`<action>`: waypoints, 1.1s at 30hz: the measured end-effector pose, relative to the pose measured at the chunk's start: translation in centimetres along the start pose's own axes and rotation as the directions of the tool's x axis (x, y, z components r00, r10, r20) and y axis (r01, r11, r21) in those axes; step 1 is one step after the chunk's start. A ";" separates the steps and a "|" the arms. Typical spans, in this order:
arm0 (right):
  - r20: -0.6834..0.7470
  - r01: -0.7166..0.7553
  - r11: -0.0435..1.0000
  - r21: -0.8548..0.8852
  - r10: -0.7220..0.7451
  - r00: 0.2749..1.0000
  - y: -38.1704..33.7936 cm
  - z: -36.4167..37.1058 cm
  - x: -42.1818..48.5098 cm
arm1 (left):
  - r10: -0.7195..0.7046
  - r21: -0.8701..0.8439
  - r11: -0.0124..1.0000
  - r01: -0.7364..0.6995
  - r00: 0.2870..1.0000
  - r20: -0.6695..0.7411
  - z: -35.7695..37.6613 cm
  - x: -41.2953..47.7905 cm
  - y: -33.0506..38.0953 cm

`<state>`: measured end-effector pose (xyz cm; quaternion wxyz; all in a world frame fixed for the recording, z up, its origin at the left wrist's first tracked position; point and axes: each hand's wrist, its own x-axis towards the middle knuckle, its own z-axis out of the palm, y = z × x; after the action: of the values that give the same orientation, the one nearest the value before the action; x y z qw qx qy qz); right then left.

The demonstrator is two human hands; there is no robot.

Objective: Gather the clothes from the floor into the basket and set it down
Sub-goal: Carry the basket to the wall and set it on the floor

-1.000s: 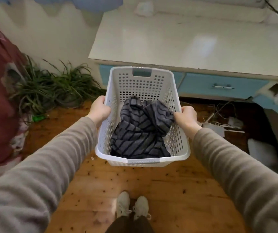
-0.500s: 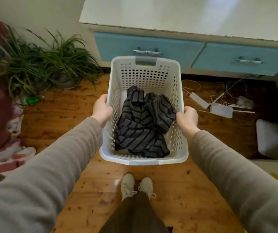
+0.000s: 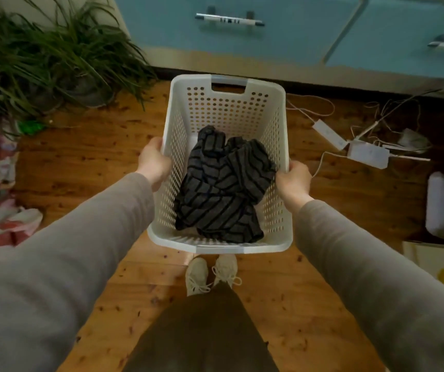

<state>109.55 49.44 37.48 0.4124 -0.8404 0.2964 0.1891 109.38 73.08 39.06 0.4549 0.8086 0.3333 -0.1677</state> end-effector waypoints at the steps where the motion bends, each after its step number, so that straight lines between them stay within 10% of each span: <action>1: 0.000 0.009 1.000 0.000 -0.009 1.000 0.4 0.4 0.7 | 0.001 0.010 1.000 -0.001 1.000 0.000 0.5 0.6 -0.4; 33: -0.117 0.061 0.997 -0.046 -0.066 0.991 15.9 23.8 26.6 | 0.060 0.181 0.983 -0.044 0.995 -0.083 19.7 29.4 -19.4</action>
<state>117.41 51.77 -0.69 0.3822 -0.8677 0.2892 0.1318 117.80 74.81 -0.38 0.3697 0.8612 0.3154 -0.1491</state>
